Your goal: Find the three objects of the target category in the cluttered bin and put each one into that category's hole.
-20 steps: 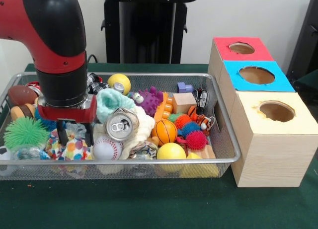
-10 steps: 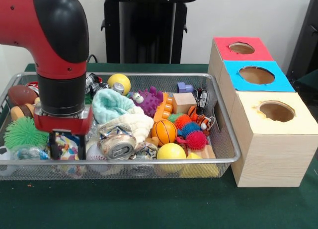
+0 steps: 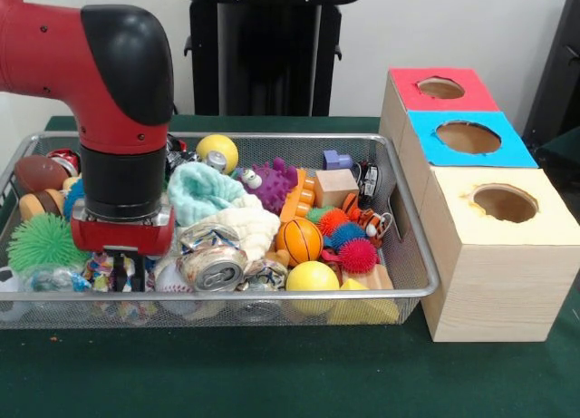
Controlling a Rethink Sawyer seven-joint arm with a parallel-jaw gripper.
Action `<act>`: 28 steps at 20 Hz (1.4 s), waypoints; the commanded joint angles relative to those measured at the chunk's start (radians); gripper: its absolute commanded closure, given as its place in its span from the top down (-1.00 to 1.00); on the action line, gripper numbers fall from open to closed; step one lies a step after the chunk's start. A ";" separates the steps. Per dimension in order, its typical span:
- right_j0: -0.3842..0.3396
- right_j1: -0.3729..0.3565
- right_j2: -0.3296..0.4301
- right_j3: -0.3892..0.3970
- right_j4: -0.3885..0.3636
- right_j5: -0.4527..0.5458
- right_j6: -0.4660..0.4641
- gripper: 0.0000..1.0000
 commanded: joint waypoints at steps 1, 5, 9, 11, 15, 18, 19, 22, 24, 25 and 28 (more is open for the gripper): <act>0.021 0.009 0.069 0.067 -0.041 0.041 -0.053 -1.00; 0.009 -0.026 0.082 0.096 -0.013 0.104 -0.069 -1.00; -0.009 -0.163 0.110 0.189 0.061 0.249 -0.093 -1.00; -0.015 -0.234 0.124 0.230 0.106 0.325 -0.092 -1.00; -0.017 -0.338 0.142 0.272 0.159 0.415 -0.092 -1.00; -0.019 -0.402 0.159 0.296 0.177 0.441 -0.102 -1.00; -0.016 -0.415 0.159 0.298 0.187 0.462 -0.097 -1.00; -0.009 -0.439 0.165 0.300 0.211 0.509 -0.084 -1.00; -0.008 -0.446 0.176 0.301 0.229 0.536 -0.079 -1.00; -0.006 -0.449 0.179 0.305 0.236 0.537 -0.073 -1.00; -0.003 -0.458 0.187 0.318 0.256 0.538 -0.063 -1.00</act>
